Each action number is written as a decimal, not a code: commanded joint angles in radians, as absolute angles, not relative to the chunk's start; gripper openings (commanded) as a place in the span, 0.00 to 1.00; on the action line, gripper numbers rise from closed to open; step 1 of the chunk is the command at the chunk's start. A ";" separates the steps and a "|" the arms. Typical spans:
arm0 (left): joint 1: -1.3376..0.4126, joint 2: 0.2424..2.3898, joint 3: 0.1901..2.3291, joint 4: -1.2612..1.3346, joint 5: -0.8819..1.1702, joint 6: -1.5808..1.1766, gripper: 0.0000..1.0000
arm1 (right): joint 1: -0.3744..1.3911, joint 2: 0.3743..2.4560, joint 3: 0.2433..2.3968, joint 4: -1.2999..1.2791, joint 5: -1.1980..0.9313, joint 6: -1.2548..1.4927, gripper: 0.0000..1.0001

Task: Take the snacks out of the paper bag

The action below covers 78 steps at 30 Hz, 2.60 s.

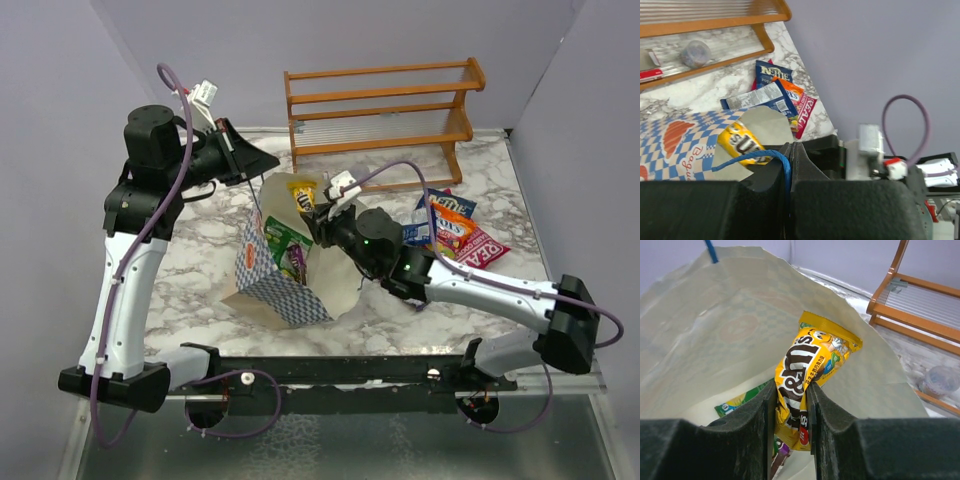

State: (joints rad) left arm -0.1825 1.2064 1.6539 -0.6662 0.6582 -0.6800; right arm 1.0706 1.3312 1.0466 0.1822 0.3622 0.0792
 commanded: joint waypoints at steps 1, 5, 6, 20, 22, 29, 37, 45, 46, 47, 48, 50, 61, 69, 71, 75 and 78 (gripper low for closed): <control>-0.176 1.164 1.636 -0.514 0.783 -0.742 0.00 | 1.047 1.451 1.088 0.377 0.467 0.111 0.28; -0.176 1.146 1.613 -0.508 0.815 -0.760 0.00 | 1.020 1.497 1.079 0.547 0.511 0.085 0.27; -0.176 1.142 1.611 -0.517 0.807 -0.754 0.00 | 1.016 1.499 1.079 0.587 0.521 0.076 0.27; -0.176 1.179 1.689 -0.743 0.558 -0.708 0.00 | 0.991 1.426 1.031 0.748 0.289 0.153 0.25; -0.175 1.174 1.675 -0.731 0.583 -0.707 0.00 | 0.986 1.467 1.059 0.809 0.284 0.153 0.24; -0.176 1.170 1.654 -0.655 0.729 -0.717 0.00 | 0.944 1.668 1.278 0.882 0.347 0.107 0.24; -0.175 1.194 1.724 -0.801 0.576 -0.639 0.00 | 0.911 1.698 1.466 0.718 0.372 0.053 0.24; -0.175 1.273 1.938 -1.022 0.297 -0.497 0.00 | 0.813 1.523 1.462 0.356 0.349 0.030 0.24; -0.175 1.287 1.970 -1.047 0.279 -0.472 0.00 | 0.800 1.506 1.457 0.311 0.339 0.027 0.24; -0.175 1.299 1.997 -1.061 0.265 -0.450 0.00 | 0.783 1.484 1.446 0.264 0.322 0.026 0.24; -0.175 1.308 2.015 -1.068 0.257 -0.426 0.00 | 0.765 1.459 1.427 0.226 0.309 0.029 0.25; -0.175 1.326 2.052 -1.095 0.242 -0.390 0.00 | 0.725 1.405 1.365 0.159 0.278 0.034 0.25; -0.175 1.353 1.967 -0.994 0.518 -0.306 0.00 | 0.602 1.187 0.972 -0.115 0.183 0.093 0.27; -0.181 1.333 1.763 -0.846 0.777 -0.426 0.00 | 0.567 1.267 0.876 -0.159 0.092 0.256 0.29; -0.198 1.320 1.728 -0.814 0.791 -0.454 0.00 | 0.554 1.282 0.859 -0.180 0.120 0.283 0.29; -0.246 1.303 1.696 -0.748 0.806 -0.518 0.00 | 0.528 1.270 0.801 -0.211 0.134 0.294 0.35; -0.289 1.294 1.677 -0.693 0.809 -0.572 0.00 | 0.523 1.254 0.790 -0.256 0.139 0.254 0.47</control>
